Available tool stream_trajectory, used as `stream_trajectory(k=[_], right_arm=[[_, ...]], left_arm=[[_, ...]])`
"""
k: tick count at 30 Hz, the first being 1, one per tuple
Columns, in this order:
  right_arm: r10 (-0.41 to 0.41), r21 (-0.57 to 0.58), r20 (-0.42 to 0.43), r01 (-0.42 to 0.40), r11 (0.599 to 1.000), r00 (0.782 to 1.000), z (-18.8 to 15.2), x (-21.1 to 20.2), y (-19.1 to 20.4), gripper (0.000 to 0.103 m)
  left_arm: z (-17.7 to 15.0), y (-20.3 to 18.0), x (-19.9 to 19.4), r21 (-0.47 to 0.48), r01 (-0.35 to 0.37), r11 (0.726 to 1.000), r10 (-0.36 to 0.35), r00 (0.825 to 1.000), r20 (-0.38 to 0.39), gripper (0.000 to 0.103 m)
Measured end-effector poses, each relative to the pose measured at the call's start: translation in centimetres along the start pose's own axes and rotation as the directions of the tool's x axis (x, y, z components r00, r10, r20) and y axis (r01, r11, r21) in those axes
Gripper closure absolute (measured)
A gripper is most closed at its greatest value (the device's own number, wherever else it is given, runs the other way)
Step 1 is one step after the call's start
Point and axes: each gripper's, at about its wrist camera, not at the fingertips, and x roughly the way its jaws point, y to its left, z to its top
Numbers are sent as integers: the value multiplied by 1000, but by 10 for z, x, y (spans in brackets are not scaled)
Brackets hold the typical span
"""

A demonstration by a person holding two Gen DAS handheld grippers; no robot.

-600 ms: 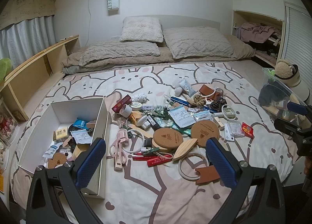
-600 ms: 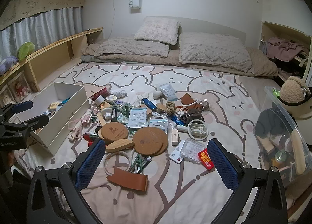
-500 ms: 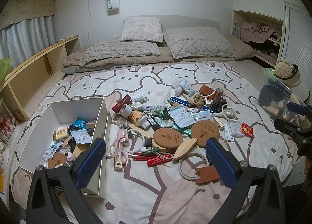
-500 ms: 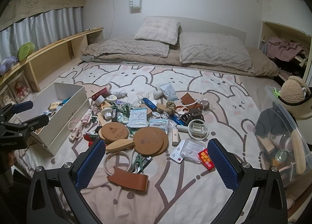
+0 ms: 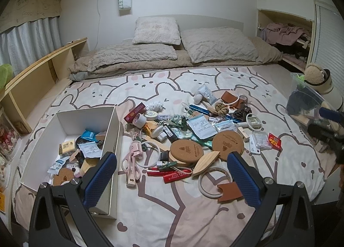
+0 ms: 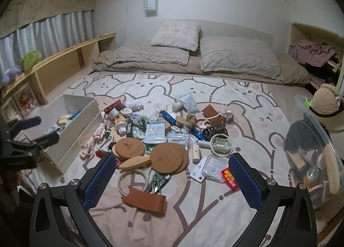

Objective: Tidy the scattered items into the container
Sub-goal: 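Move both grippers toward the scattered pile of items on the bed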

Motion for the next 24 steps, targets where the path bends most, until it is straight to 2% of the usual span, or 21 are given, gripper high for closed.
stream_trajectory(k=[6,14,18,24], right_arm=[[-4,21,1,4,1000,1000,9,6,-12,0],[-2,53,-57,5,999,998,20,32,-25,0],[-19,28,-79,21,999,997,26,44,-25,0],[-20,-12,-95,19,1000,995,36,59,-18,0]], left_arm=[[10,2,1,12,-1,1000,1,1000,12,0],[40,5,3,8,2,1000,-2,1000,16,0],[56,4,8,20,0,1000,0,1000,24,0],[69,1,31,9,25,1000,-25,999,-30,0]])
